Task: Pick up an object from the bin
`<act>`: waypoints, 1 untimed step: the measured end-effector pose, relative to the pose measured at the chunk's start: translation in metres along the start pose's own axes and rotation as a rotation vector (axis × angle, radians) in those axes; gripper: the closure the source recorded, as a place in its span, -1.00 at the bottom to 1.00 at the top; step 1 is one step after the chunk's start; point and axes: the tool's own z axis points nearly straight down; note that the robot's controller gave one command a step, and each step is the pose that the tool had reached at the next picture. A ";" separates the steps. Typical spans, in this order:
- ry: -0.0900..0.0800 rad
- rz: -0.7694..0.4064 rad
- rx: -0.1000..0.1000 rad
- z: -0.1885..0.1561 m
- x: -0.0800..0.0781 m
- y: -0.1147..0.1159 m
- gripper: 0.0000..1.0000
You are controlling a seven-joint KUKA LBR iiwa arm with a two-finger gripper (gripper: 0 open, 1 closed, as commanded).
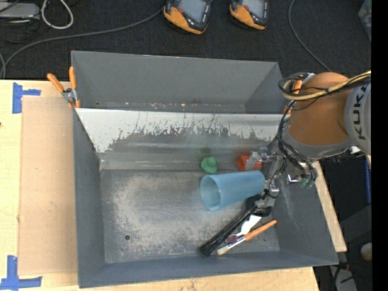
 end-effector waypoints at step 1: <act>-0.006 -0.004 0.001 -0.004 -0.002 0.000 -1.00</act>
Offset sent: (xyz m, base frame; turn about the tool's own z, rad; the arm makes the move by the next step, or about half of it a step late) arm -0.0388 0.0066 -0.0776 -0.3174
